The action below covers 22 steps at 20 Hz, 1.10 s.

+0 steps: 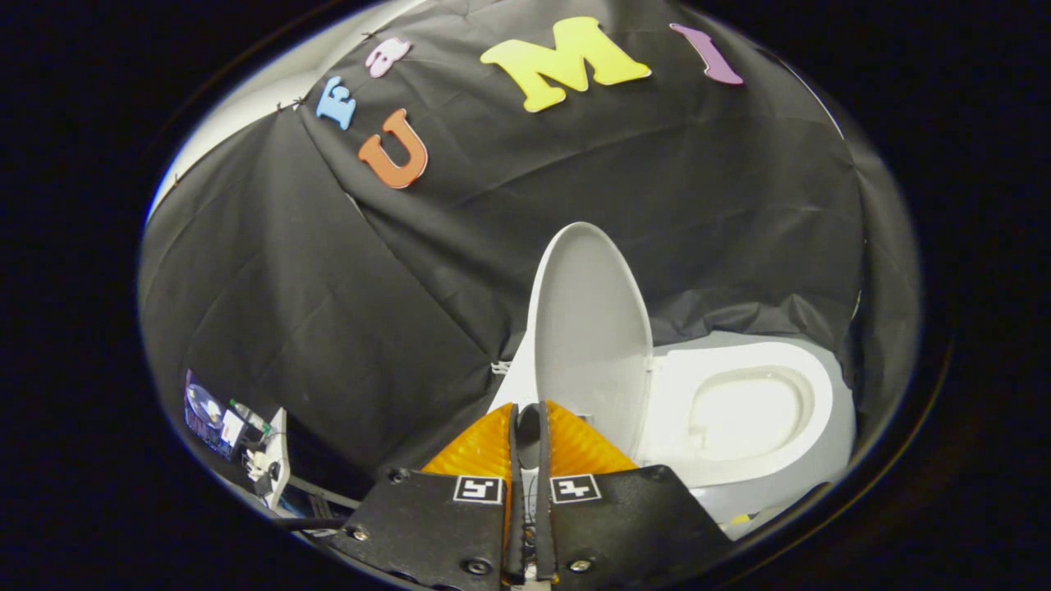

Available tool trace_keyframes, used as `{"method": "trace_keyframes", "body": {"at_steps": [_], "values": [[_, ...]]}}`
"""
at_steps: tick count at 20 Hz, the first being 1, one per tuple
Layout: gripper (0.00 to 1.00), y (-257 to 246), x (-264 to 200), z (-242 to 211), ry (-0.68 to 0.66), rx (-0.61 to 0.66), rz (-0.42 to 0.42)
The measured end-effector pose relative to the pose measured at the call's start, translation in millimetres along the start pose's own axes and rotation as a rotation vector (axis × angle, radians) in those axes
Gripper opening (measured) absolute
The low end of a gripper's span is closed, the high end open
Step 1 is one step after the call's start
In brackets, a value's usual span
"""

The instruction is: Open the toilet lid.

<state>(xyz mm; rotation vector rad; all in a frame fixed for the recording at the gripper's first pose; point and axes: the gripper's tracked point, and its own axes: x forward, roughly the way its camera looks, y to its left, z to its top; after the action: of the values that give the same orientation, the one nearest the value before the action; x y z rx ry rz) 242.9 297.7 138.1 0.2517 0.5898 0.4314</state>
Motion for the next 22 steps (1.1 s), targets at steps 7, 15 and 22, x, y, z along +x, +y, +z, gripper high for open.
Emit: {"method": "trace_keyframes", "body": {"at_steps": [7, 15, 22], "values": [[0.08, 20, 16, -6, 0.015, -0.024, 0.016], [0.08, 39, 31, -14, 0.018, -0.069, 0.009], [0.09, 57, 47, -20, 0.036, -0.140, -0.034]]}}
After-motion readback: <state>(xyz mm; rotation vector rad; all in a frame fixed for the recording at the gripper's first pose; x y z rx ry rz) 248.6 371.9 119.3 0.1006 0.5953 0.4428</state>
